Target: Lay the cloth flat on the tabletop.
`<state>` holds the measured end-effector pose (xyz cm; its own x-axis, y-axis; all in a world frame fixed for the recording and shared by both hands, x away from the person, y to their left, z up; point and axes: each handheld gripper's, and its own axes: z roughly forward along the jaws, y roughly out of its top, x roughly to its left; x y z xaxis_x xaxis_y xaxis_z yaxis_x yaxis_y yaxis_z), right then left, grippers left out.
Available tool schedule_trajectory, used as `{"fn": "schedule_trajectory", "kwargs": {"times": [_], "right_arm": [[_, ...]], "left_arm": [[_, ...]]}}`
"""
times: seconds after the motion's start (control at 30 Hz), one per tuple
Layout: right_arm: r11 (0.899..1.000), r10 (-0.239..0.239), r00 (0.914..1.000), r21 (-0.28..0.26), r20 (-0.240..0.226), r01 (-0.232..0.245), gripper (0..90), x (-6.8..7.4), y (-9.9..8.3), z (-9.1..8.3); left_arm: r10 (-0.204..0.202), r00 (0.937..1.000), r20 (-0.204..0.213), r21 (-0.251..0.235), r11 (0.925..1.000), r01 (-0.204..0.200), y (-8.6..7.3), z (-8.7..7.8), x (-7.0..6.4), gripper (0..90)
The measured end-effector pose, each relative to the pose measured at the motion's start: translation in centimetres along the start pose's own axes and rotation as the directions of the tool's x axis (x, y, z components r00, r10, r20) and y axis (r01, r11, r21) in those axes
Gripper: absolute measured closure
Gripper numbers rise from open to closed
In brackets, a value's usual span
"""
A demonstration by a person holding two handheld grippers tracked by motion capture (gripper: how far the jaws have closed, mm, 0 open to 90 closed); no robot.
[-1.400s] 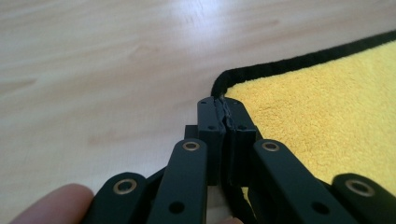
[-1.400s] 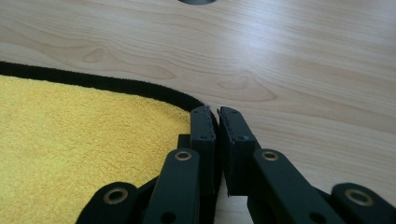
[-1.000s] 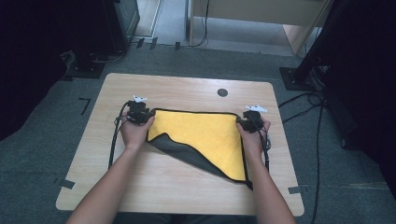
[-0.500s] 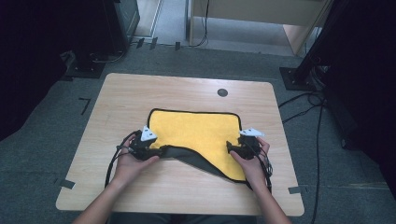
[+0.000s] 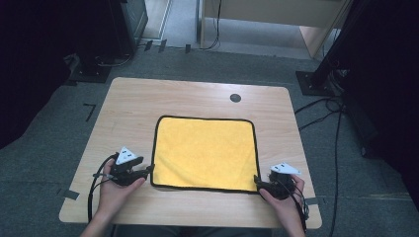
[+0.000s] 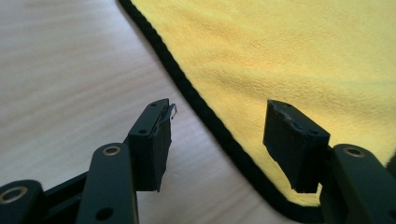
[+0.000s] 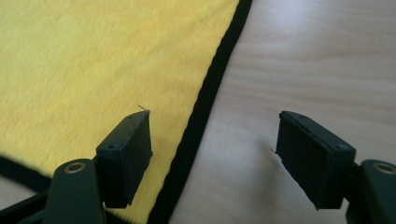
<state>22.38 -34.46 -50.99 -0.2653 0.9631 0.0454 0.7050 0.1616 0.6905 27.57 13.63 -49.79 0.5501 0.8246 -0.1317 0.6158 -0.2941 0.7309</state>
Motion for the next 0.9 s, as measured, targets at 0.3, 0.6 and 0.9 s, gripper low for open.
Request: {"fn": "schedule_trajectory", "kwargs": {"times": [0.3,0.6,0.9], "right_arm": [[1.0,-0.003,1.0,-0.021,0.008,0.003,20.9,0.2,-2.7,-1.3],[1.0,0.012,0.9996,0.002,0.026,-0.012,20.7,0.2,-2.9,-1.7],[1.0,0.013,0.9997,-0.006,0.019,-0.013,20.7,0.1,-4.0,-2.7]], "left_arm": [[0.131,0.9852,-0.111,0.073,0.9897,-0.123,-2.3,-0.2,-2.5,37.3],[0.122,0.9901,-0.069,0.066,0.9908,-0.118,-3.3,-1.2,-2.0,38.6],[0.121,0.991,-0.057,0.057,0.9914,-0.118,-3.7,-1.4,-2.0,38.5]]}}
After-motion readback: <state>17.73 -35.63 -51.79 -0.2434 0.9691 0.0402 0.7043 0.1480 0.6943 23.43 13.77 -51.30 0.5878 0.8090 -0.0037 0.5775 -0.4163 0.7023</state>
